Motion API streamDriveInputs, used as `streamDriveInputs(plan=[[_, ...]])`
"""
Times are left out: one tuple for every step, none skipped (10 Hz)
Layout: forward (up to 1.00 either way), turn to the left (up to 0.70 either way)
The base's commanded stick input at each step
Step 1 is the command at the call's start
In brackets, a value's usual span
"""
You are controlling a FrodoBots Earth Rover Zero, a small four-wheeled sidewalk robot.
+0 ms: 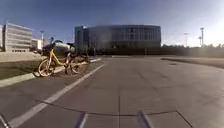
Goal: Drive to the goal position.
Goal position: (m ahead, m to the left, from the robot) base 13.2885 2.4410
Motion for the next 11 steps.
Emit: streamDriveInputs(plan=[[0.7,0.0],[0.7,0.0],[0.7,0.0],[0.7,0.0],[0.7,0.0],[0.7,0.0],[0.7,0.0],[0.7,0.0],[0.7,0.0],[0.7,0.0],[0.7,0.0]])
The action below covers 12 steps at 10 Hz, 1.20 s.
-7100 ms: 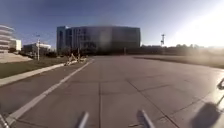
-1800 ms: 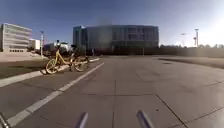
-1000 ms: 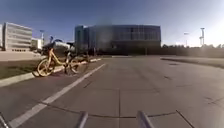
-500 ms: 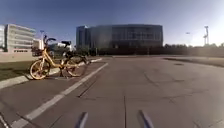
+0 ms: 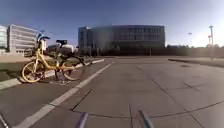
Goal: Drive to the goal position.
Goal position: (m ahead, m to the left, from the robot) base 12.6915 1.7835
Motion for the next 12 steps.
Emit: streamDriveInputs(plan=[[0.7,0.0],[0.7,0.0],[0.7,0.0],[0.7,0.0],[0.7,0.0],[0.7,0.0],[0.7,0.0],[0.7,0.0],[0.7,0.0],[0.7,-0.08],[0.7,-0.13],[0.7,-0.13]])
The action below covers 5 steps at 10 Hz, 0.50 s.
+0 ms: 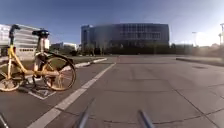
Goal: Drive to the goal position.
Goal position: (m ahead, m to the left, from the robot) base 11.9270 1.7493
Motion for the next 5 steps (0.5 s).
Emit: streamDriveInputs(plan=[[0.7,-0.13],[0.7,-0.13],[0.7,-0.13],[0.7,-0.11],[0.7,-0.06]])
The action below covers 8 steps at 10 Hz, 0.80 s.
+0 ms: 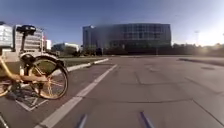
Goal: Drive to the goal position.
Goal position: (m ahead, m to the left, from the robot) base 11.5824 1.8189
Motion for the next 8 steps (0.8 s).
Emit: streamDriveInputs(plan=[[0.7,0.0],[0.7,0.0],[0.7,0.0],[0.7,0.0],[0.7,0.0],[0.7,0.0],[0.7,0.0],[0.7,0.0]])
